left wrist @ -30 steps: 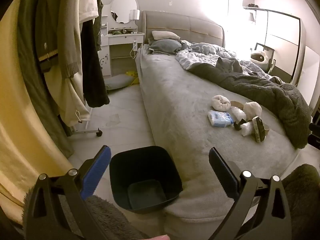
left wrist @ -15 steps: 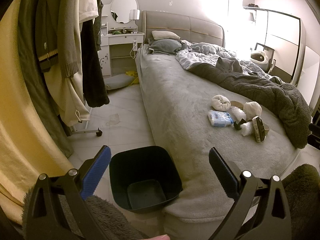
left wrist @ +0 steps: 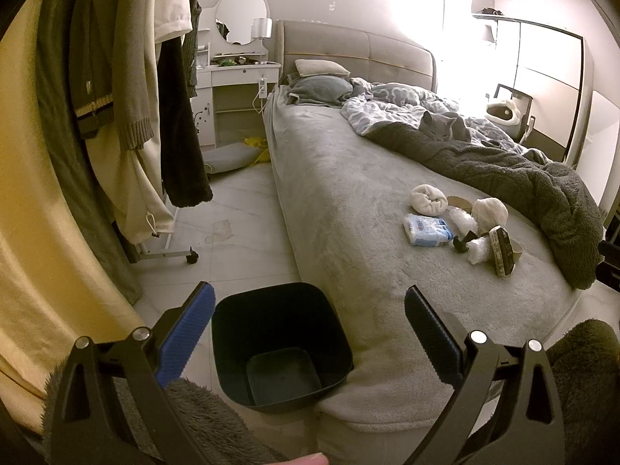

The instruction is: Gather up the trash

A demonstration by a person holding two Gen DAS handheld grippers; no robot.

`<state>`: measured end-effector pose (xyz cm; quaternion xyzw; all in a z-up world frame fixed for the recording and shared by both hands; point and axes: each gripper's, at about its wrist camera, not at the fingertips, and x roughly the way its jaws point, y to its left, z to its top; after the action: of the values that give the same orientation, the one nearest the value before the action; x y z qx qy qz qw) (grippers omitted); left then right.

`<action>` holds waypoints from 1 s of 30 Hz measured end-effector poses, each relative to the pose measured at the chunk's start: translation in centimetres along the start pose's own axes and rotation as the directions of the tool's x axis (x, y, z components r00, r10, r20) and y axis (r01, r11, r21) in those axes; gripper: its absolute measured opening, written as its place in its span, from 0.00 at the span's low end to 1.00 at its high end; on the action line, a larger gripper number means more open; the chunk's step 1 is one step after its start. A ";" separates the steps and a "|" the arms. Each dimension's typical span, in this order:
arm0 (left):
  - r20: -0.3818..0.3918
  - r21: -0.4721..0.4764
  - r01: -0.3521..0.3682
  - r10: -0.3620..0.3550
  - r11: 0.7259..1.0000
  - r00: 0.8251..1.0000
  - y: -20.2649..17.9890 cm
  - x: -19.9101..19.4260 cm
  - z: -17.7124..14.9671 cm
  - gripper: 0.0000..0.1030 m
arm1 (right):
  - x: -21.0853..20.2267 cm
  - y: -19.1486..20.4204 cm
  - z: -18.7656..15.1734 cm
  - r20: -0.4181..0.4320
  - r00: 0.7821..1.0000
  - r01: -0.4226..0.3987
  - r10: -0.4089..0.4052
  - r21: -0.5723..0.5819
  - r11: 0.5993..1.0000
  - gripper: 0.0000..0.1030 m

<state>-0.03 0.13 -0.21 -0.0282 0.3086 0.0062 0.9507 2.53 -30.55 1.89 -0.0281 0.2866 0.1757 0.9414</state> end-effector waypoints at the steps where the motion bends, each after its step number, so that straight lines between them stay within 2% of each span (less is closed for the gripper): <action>1: 0.000 0.001 0.001 -0.001 1.000 1.000 0.0 0.0 0.0 0.97 | -0.1 0.0 0.0 0.000 1.000 0.000 0.000 0.001 1.000 0.97; 30: -0.001 0.001 0.002 -0.002 1.000 1.000 0.1 -0.1 0.0 0.97 | -0.2 0.1 0.1 -0.002 1.000 0.001 -0.001 0.001 1.000 0.97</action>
<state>-0.08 0.19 -0.18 -0.0280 0.3090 0.0051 0.9506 2.42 -30.51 2.07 -0.0280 0.2873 0.1753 0.9412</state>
